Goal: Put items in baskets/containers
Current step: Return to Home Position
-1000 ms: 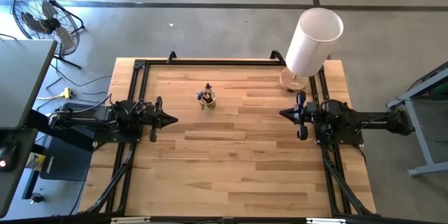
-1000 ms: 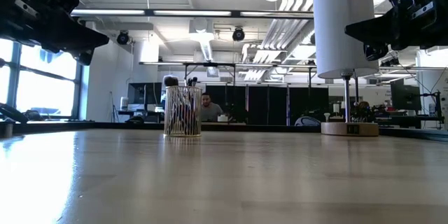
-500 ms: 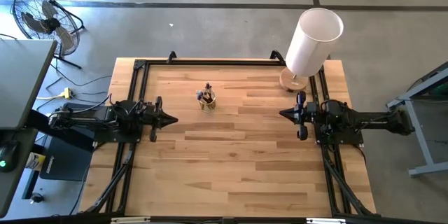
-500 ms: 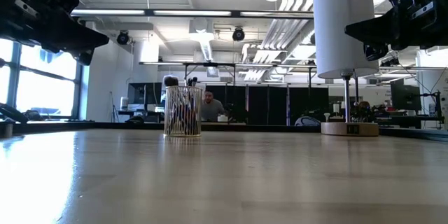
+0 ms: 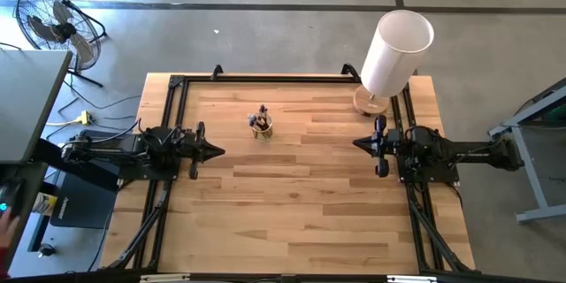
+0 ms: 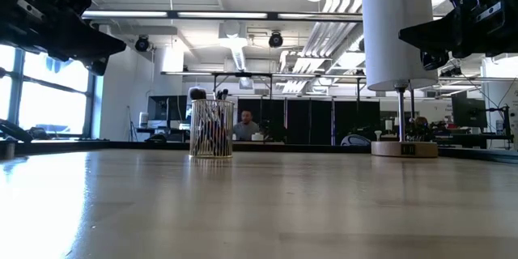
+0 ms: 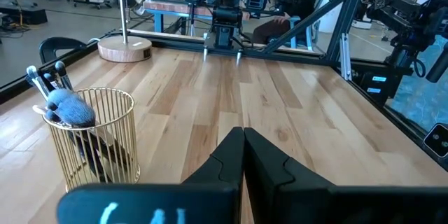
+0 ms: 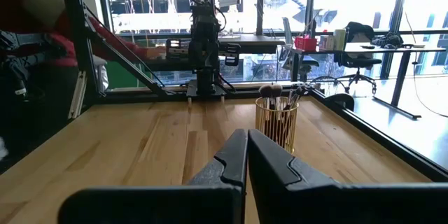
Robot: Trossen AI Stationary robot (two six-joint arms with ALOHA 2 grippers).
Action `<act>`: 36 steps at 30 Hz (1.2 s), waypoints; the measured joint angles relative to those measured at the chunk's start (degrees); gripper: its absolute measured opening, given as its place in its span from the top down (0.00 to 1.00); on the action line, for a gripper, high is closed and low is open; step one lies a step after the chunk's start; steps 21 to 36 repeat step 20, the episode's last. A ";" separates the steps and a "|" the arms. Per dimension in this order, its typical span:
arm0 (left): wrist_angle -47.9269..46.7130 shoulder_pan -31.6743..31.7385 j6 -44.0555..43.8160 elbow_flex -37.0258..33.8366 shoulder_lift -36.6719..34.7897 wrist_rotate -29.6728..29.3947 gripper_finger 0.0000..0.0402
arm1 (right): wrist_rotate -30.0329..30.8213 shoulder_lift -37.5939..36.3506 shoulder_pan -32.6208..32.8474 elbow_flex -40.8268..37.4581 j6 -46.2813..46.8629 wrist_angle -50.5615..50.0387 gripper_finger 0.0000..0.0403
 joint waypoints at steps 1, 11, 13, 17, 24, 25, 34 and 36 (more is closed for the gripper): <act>0.00 0.00 0.00 -0.01 0.00 0.00 0.99 | 0.00 0.00 0.00 0.00 0.00 0.00 0.98; 0.00 0.00 0.00 -0.01 0.00 0.00 0.99 | 0.00 0.00 -0.01 0.00 0.00 0.00 0.99; 0.00 0.00 0.00 -0.01 0.00 0.00 0.99 | 0.00 0.00 -0.02 0.00 0.00 0.00 0.99; 0.00 0.00 0.00 -0.01 0.00 0.00 0.99 | 0.00 0.00 -0.02 -0.02 0.00 0.00 0.98; 0.00 0.01 0.00 -0.01 0.00 0.00 0.99 | 0.00 0.00 -0.02 -0.02 0.00 0.00 0.98; 0.00 0.01 0.00 -0.01 0.00 0.00 0.99 | 0.00 0.00 -0.02 -0.02 0.00 0.00 0.98; 0.00 0.01 0.00 -0.01 0.00 0.00 0.99 | 0.00 0.00 -0.02 -0.02 0.00 0.00 0.98; 0.00 0.01 0.00 -0.01 0.00 0.00 0.99 | 0.00 0.00 -0.02 -0.02 0.00 0.00 0.98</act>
